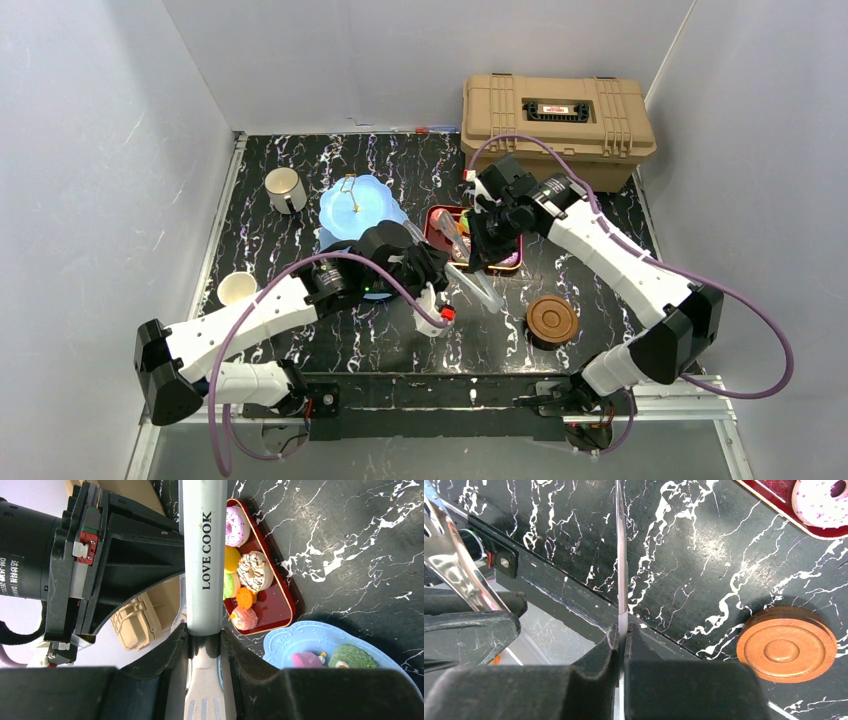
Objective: Serve the afternoon tea
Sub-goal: Pick up the desert from the tray.
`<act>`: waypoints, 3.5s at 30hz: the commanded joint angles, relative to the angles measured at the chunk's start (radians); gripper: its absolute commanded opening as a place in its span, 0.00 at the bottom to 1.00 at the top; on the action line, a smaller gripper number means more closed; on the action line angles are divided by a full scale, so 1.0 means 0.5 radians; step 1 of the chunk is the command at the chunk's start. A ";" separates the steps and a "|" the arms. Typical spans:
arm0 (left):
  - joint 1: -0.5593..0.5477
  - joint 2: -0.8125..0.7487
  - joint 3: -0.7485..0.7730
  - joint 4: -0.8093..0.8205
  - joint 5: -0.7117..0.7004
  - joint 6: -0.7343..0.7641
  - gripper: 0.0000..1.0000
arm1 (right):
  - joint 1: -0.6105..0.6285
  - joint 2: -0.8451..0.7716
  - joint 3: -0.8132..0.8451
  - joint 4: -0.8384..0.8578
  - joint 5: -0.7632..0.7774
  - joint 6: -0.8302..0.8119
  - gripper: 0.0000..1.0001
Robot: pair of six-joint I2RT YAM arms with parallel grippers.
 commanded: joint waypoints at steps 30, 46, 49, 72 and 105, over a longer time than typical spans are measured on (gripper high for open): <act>-0.010 -0.293 -0.333 0.561 0.147 -0.050 0.00 | -0.033 -0.686 -0.449 0.557 -0.400 0.013 0.98; -0.010 -0.236 -0.185 0.488 0.143 -0.292 0.00 | 0.056 -0.697 -0.536 0.732 -0.277 -0.107 0.98; -0.007 -0.234 -0.178 0.475 0.139 -0.304 0.00 | 0.068 -0.690 -0.550 0.760 -0.264 -0.147 0.94; 0.008 -0.334 -0.201 0.450 0.009 -0.396 0.84 | 0.072 -0.638 -0.699 0.696 0.110 -0.141 0.62; 0.017 -0.687 -0.148 0.104 -0.113 -0.506 0.81 | 0.063 -0.252 -0.830 0.852 0.677 -0.074 0.65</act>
